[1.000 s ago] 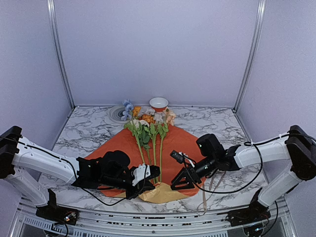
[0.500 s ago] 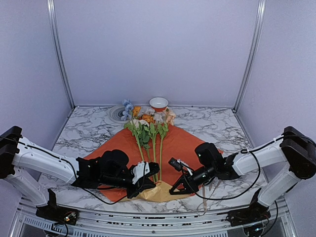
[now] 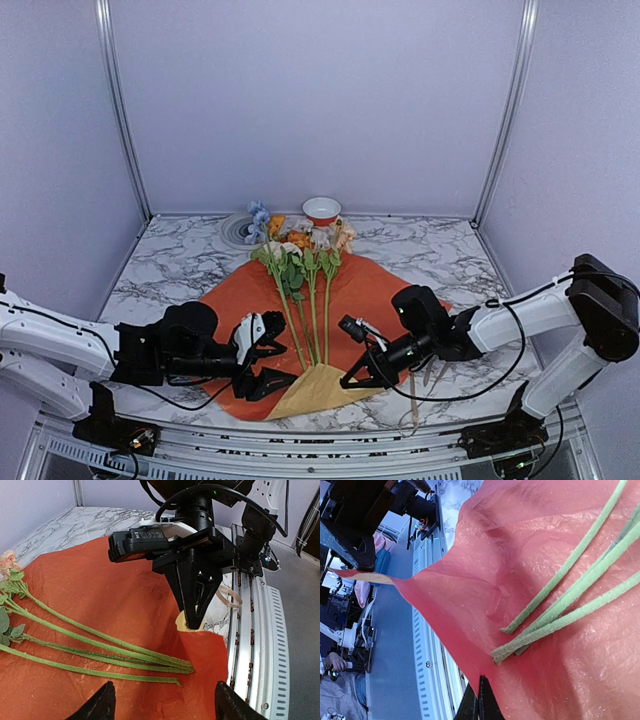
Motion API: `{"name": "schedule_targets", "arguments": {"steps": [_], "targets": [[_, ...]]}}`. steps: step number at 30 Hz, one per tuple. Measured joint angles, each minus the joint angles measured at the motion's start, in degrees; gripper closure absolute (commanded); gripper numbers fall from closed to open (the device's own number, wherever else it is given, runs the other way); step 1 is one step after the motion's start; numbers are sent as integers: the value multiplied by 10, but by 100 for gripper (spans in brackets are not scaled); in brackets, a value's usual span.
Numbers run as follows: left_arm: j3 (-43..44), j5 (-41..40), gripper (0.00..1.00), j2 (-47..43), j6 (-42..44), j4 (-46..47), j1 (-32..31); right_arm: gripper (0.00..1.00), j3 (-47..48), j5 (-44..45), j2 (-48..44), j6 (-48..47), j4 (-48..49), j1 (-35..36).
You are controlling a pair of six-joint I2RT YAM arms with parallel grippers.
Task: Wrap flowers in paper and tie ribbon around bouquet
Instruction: Fold the bottom corner of the flattened wrapping paper at the center of the board.
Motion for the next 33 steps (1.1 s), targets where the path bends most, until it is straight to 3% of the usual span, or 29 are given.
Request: {"name": "schedule_targets", "arguments": {"steps": [4,11,18,25,31,33], "targets": [[-33,-11,30,-34,-35,1,-14,100,17,9,5,-4,-13,-5],[-31,-38,29,-17,-39,-11,-96,100,32,14,28,-4,-25,-10],[-41,-132,30,1,-39,-21,-101,100,43,16,30,-4,-38,-10],[-49,-104,28,43,-40,-20,-110,100,43,32,28,-2,-46,-10],[-59,-96,47,76,-41,-22,-113,100,43,38,23,1,-47,-10],[-63,-95,48,76,-42,-19,-112,100,43,41,23,0,-52,-10]]}}
